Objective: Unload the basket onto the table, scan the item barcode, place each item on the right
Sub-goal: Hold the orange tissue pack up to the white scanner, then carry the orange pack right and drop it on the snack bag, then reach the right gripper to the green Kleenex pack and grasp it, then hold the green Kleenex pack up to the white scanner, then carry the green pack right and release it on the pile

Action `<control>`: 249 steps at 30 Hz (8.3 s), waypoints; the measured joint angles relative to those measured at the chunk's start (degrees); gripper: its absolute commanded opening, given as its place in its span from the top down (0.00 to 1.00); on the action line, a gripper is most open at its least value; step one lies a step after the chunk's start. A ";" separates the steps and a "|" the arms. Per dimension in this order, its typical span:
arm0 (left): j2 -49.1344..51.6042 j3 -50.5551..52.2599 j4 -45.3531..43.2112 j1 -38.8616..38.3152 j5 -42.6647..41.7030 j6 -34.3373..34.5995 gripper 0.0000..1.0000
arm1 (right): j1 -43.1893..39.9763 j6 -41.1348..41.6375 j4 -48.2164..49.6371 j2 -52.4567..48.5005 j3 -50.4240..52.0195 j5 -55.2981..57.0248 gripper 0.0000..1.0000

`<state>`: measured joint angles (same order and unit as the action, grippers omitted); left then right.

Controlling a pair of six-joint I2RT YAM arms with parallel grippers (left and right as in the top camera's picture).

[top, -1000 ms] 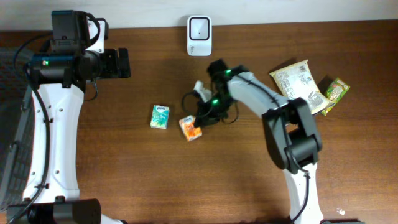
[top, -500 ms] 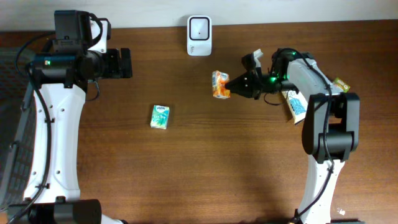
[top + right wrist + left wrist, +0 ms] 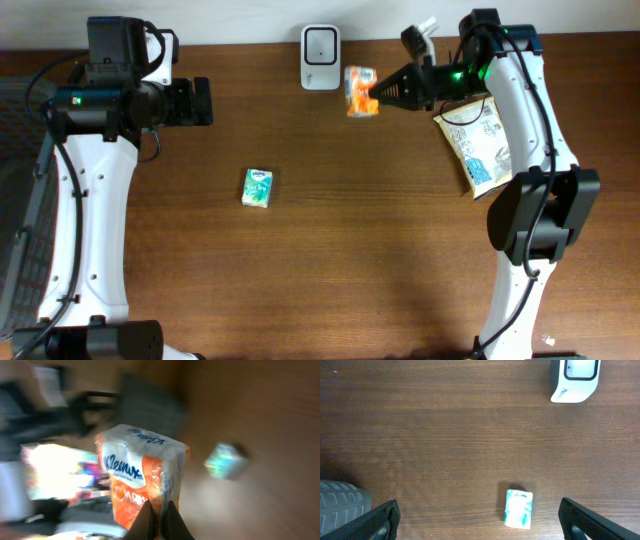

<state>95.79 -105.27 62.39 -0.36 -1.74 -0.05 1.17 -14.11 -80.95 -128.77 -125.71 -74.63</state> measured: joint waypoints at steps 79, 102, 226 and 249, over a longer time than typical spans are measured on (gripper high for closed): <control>0.00 0.00 0.00 0.00 0.00 0.00 0.01 | 19.98 34.91 17.46 3.76 8.09 55.36 0.61; 0.00 0.00 -0.02 0.00 0.00 0.00 0.01 | 39.78 57.09 30.93 -11.13 8.07 59.41 0.96; -0.02 0.00 -0.02 0.00 0.00 0.00 0.01 | 23.43 -20.55 51.23 -19.26 -16.57 98.25 0.96; -0.02 -0.02 0.07 0.00 0.00 0.00 0.01 | 15.43 16.15 -4.72 11.87 -17.46 87.34 0.96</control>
<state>95.77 -105.30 62.46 -0.36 -1.74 -0.05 16.60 2.04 -85.67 -116.90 -143.17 12.71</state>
